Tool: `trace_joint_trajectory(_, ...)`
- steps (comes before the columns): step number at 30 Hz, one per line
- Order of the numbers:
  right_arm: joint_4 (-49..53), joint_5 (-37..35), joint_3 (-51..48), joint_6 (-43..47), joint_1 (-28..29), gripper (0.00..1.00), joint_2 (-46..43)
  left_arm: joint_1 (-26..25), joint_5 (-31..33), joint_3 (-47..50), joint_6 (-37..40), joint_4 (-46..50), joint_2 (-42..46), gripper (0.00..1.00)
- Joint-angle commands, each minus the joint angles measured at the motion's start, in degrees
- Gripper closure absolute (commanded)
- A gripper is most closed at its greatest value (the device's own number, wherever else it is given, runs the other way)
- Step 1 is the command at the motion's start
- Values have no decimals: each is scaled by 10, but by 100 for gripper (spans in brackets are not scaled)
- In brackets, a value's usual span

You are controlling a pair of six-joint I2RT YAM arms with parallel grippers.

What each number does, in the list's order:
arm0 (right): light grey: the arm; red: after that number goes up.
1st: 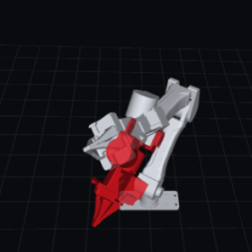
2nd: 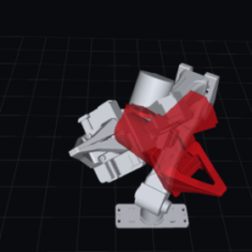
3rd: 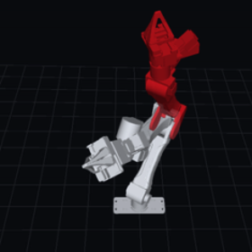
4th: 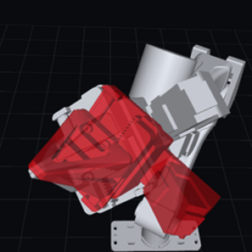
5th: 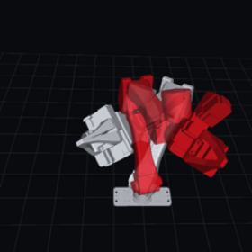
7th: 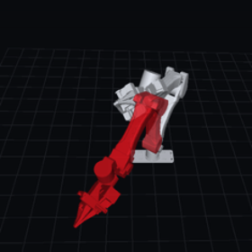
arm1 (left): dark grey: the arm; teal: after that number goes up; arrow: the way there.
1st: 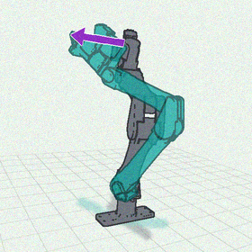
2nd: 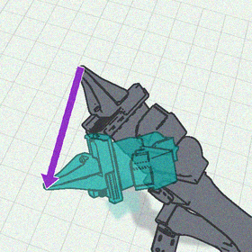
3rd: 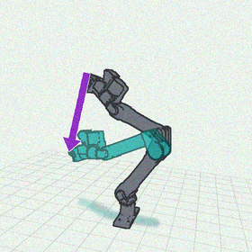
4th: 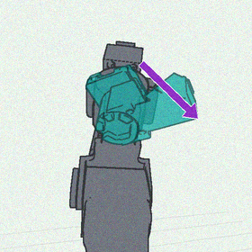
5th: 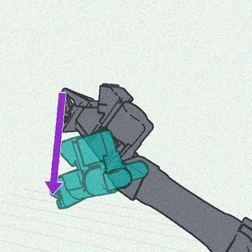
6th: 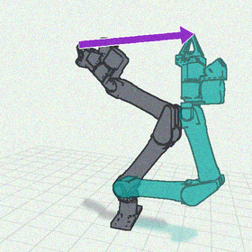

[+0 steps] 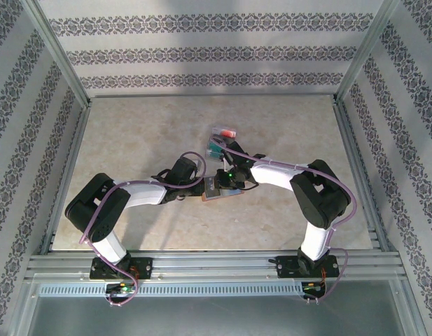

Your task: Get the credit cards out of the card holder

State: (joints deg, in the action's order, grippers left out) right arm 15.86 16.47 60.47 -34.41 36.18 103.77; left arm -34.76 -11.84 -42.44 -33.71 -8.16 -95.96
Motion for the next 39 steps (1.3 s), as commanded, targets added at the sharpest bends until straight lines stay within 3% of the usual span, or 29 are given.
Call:
trace_joint_trajectory(1,3,-12,-8,-7,-4,77,7,7,-1,-3,-4,17,-11,95)
trace_joint_trajectory(10,-68,50,-26,-30,-11,77,14,7,-2,-3,-2,18,-14,96)
trace_joint_trajectory(19,-92,65,-44,-39,-18,77,11,7,-4,-3,-2,18,-16,98)
trace_joint_trajectory(31,-330,220,-113,-111,-36,84,-13,7,-4,-2,-2,20,-19,99)
trace_joint_trajectory(39,-363,237,-129,-126,-38,83,-20,7,0,2,-1,22,-13,99)
